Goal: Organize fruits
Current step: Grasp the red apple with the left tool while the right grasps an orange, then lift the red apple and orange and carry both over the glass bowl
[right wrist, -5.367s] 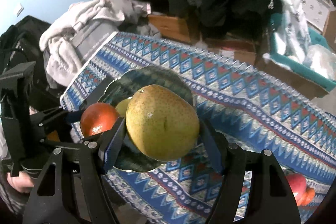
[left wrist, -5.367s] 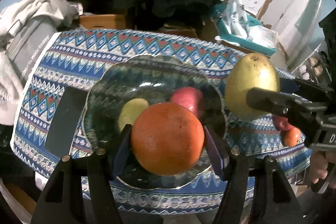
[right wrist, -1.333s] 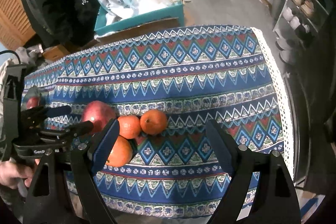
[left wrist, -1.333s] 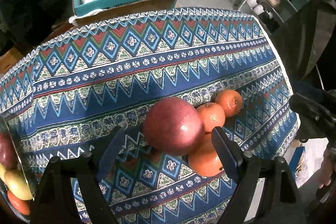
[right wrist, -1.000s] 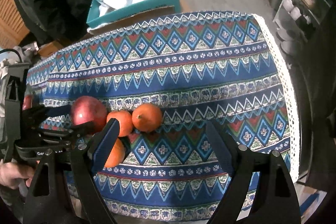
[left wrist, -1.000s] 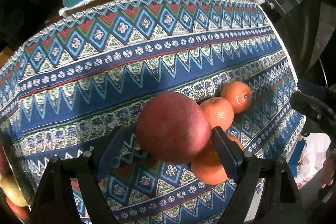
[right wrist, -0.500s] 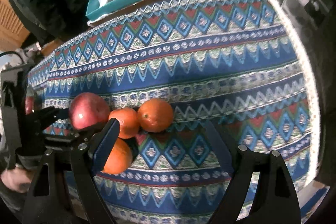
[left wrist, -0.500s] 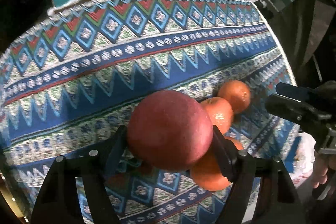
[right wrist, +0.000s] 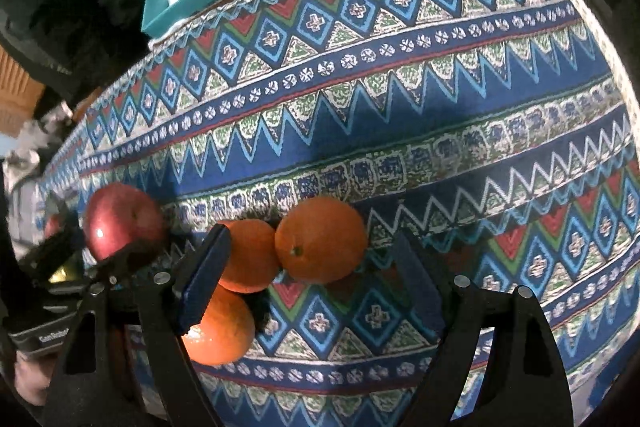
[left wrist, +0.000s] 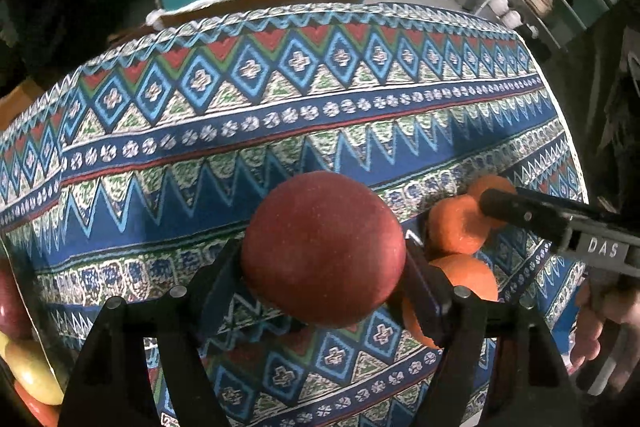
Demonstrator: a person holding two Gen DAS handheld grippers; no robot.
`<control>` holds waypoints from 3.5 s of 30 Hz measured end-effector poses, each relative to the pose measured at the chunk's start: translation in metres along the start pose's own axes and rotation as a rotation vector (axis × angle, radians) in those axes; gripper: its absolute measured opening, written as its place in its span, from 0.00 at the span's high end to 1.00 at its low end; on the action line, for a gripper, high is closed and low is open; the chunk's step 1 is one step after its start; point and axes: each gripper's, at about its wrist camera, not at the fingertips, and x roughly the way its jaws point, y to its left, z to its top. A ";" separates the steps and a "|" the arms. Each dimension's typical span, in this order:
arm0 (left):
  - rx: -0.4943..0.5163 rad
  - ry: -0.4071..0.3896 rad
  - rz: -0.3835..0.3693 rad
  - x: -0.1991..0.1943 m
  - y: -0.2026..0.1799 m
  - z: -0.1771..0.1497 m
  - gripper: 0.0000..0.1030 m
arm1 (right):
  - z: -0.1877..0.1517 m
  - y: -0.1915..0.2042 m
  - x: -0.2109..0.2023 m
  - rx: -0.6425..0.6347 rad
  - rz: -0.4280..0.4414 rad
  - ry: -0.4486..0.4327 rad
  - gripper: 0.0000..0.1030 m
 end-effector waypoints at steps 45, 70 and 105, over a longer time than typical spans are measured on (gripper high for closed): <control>0.003 -0.082 -0.006 -0.044 0.012 -0.014 0.24 | -0.012 0.062 -0.068 -0.332 -0.178 -0.214 0.55; 0.001 -0.099 0.034 -0.060 0.027 -0.035 0.24 | -0.022 0.100 -0.081 -0.394 -0.110 -0.242 0.55; -0.149 -0.342 0.034 -0.198 0.111 -0.084 0.24 | -0.043 0.271 -0.102 -0.664 0.064 -0.327 0.55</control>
